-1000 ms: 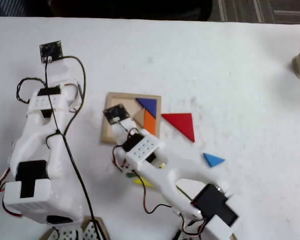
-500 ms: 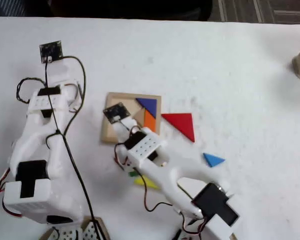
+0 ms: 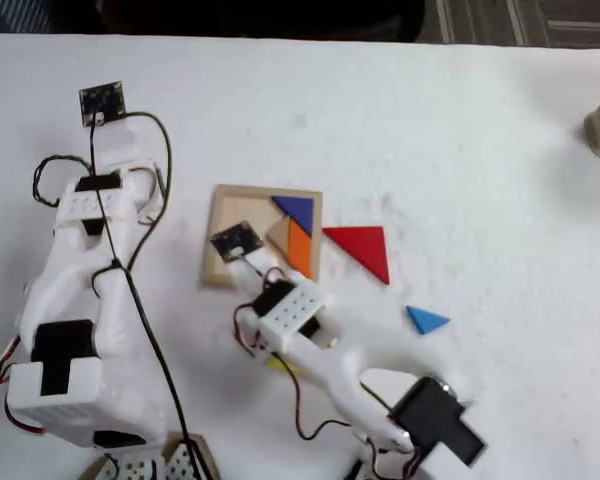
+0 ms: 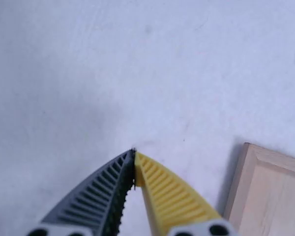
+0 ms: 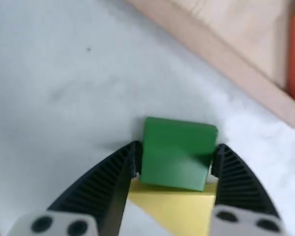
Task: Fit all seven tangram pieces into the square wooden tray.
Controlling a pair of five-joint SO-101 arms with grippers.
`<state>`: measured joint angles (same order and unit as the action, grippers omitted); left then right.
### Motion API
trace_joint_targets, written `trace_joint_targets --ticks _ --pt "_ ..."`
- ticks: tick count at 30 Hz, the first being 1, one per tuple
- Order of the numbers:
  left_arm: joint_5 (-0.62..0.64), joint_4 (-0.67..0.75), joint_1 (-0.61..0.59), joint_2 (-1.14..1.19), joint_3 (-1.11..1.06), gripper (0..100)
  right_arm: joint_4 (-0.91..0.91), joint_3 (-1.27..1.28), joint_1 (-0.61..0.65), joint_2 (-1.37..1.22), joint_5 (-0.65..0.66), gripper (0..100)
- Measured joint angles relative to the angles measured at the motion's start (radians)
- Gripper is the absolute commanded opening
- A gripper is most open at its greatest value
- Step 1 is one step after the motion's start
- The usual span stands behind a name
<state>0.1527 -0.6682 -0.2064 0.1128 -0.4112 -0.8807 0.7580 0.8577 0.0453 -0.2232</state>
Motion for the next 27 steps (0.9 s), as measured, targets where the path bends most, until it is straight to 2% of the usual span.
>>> trace_joint_targets --ticks 9,20,27 --pt "0.000 0.000 0.000 0.000 0.000 2 0.031 0.011 -0.029 0.011 -0.002 7.0" --pt "0.000 0.000 0.000 0.000 0.000 2 -0.028 -0.018 -0.032 0.061 -0.002 7.0" --pt "0.000 0.026 -0.015 0.000 0.000 2 -0.078 -0.124 -0.152 0.107 -0.002 7.0"
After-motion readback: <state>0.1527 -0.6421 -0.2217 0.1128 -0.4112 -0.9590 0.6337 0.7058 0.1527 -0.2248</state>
